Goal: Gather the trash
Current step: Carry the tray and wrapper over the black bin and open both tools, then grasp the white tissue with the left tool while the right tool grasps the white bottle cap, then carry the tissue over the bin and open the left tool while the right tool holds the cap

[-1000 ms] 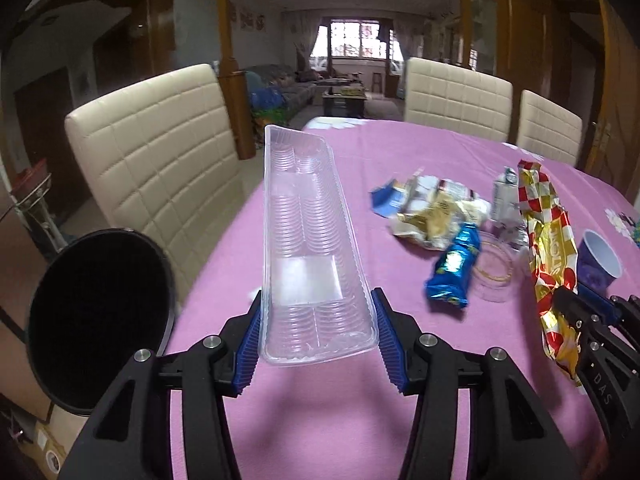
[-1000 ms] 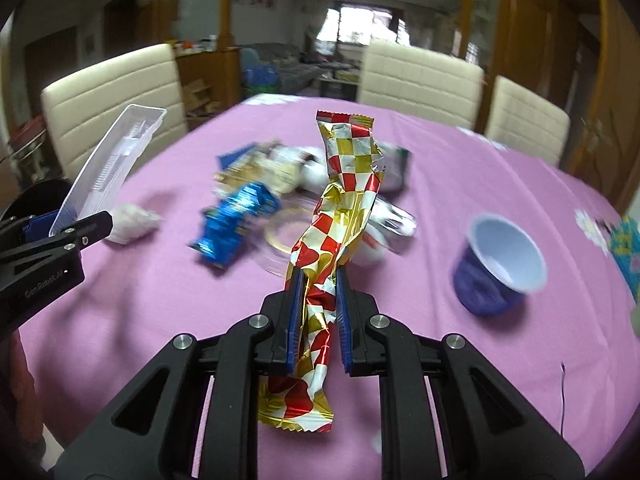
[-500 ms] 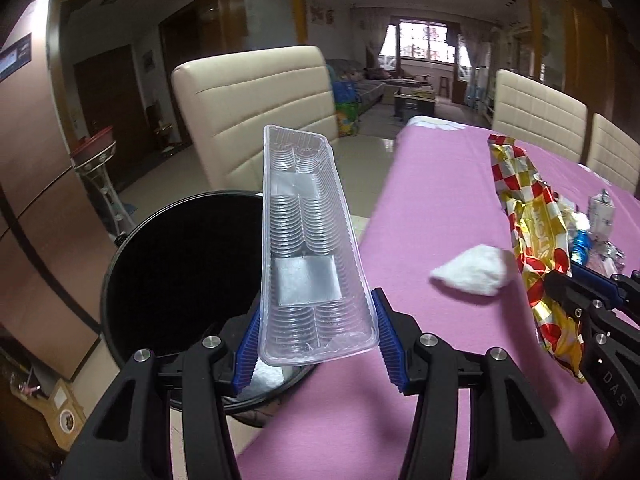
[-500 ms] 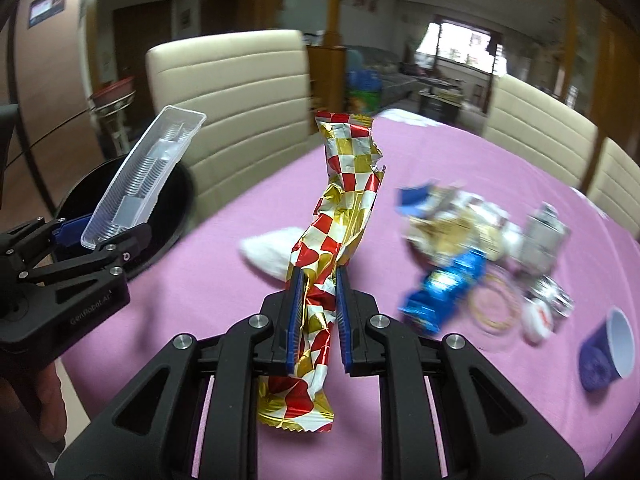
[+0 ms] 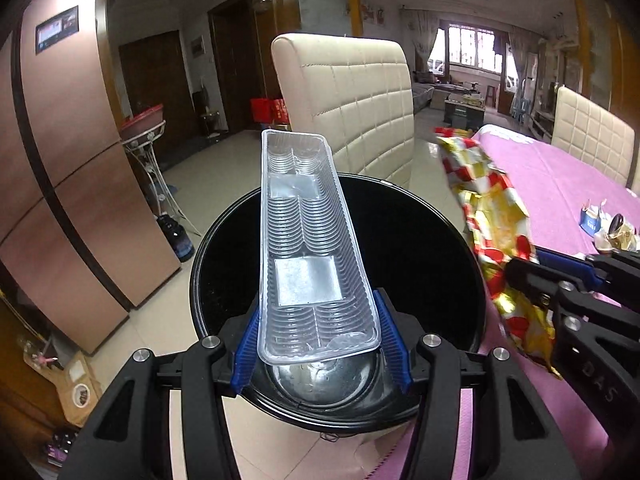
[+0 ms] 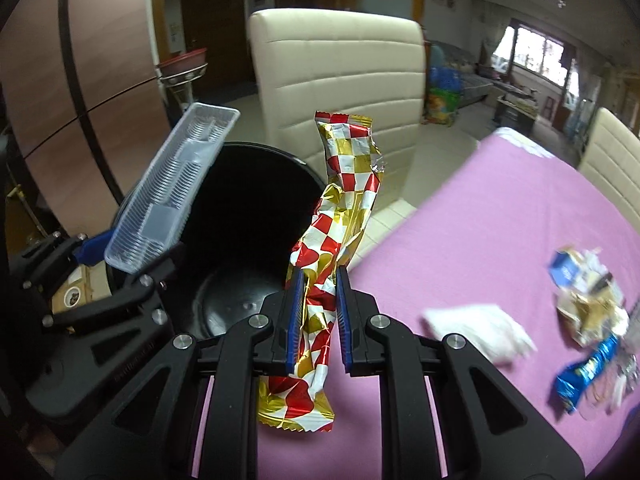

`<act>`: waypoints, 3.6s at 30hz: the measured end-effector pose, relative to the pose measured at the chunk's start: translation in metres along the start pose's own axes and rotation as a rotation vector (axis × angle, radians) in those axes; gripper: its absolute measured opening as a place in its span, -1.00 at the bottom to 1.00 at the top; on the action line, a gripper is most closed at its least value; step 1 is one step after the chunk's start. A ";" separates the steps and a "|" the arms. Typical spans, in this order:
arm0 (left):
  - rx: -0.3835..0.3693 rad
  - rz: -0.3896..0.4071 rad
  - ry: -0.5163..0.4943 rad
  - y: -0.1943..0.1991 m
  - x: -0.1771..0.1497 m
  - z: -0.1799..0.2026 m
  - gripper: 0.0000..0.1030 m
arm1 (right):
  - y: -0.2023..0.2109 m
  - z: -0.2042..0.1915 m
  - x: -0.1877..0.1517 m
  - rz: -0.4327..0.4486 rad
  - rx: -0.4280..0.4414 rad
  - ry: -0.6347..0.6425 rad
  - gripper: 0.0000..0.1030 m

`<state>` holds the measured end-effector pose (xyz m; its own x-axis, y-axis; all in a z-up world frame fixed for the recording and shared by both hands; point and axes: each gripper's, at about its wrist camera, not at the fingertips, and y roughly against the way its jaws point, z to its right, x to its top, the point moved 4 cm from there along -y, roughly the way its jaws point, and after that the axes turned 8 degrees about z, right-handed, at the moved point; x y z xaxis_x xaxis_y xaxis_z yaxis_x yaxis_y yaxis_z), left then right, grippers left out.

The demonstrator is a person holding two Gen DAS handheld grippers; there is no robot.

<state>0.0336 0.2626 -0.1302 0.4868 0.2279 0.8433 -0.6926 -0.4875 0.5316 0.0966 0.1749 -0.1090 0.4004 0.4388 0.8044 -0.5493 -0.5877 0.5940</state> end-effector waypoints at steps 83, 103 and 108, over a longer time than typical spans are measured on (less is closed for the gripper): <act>-0.445 -0.159 -0.188 -0.010 0.009 0.231 0.43 | 0.117 0.287 -0.130 -0.029 -0.480 -0.531 -0.20; -0.450 -0.031 -0.136 0.020 0.013 0.207 -0.58 | 0.145 0.209 -0.100 0.160 -0.595 -0.163 -0.20; -0.420 0.049 -0.172 0.039 0.016 0.200 -0.58 | 0.143 0.207 -0.099 0.152 -0.571 -0.185 -0.20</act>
<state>0.1204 0.0787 -0.1116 0.5049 0.0530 0.8615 -0.8556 -0.1016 0.5076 0.1307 -0.0933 -0.1026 0.3797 0.2235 0.8977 -0.8954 -0.1549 0.4174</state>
